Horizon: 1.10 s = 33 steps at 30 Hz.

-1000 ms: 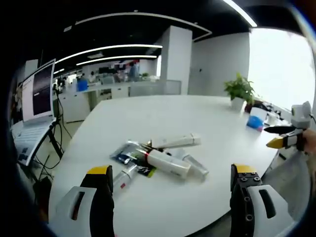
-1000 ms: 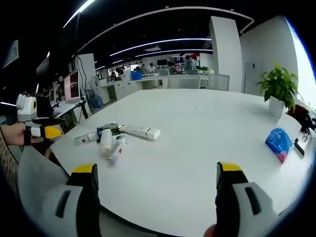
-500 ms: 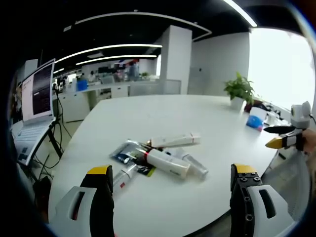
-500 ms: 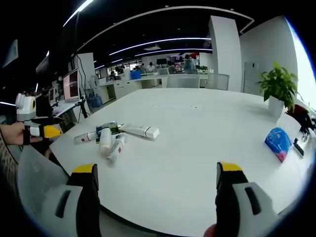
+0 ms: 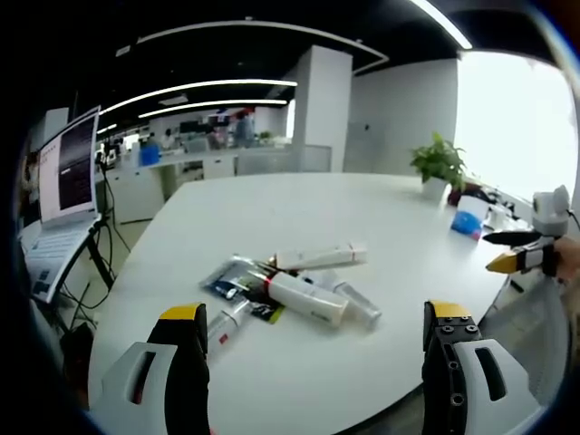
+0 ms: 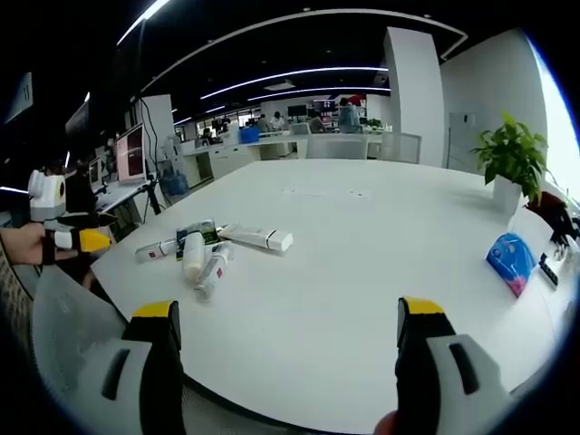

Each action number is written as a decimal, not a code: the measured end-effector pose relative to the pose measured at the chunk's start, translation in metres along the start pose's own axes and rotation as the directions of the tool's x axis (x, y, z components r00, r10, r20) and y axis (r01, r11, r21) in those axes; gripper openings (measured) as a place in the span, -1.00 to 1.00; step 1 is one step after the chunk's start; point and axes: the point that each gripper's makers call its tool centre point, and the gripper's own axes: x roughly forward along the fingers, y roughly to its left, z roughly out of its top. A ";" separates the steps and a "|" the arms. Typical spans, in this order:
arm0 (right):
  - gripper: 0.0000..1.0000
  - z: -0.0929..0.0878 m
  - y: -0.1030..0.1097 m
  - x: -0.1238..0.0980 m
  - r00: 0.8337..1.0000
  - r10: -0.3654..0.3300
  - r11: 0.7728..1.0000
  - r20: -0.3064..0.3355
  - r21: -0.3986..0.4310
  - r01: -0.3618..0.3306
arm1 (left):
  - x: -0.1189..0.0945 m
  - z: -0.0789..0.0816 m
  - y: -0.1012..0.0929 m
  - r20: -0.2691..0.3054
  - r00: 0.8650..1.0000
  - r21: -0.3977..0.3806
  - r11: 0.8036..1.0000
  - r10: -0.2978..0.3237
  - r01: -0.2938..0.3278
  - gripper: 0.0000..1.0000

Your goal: Arrange the skincare products in the storage area until every visible bottle or jar stands upright without overlapping.

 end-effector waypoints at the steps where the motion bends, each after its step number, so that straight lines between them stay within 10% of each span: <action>1: 0.99 0.000 0.000 0.000 1.000 0.000 1.000 -0.001 -0.001 0.000 | 0.000 0.000 0.000 0.000 1.000 0.001 1.000 0.000 0.000 0.94; 33: 0.99 -0.003 0.007 0.020 0.997 0.041 0.999 -0.066 0.018 -0.040 | 0.001 0.001 0.000 0.003 1.000 -0.025 0.999 -0.022 0.022 0.94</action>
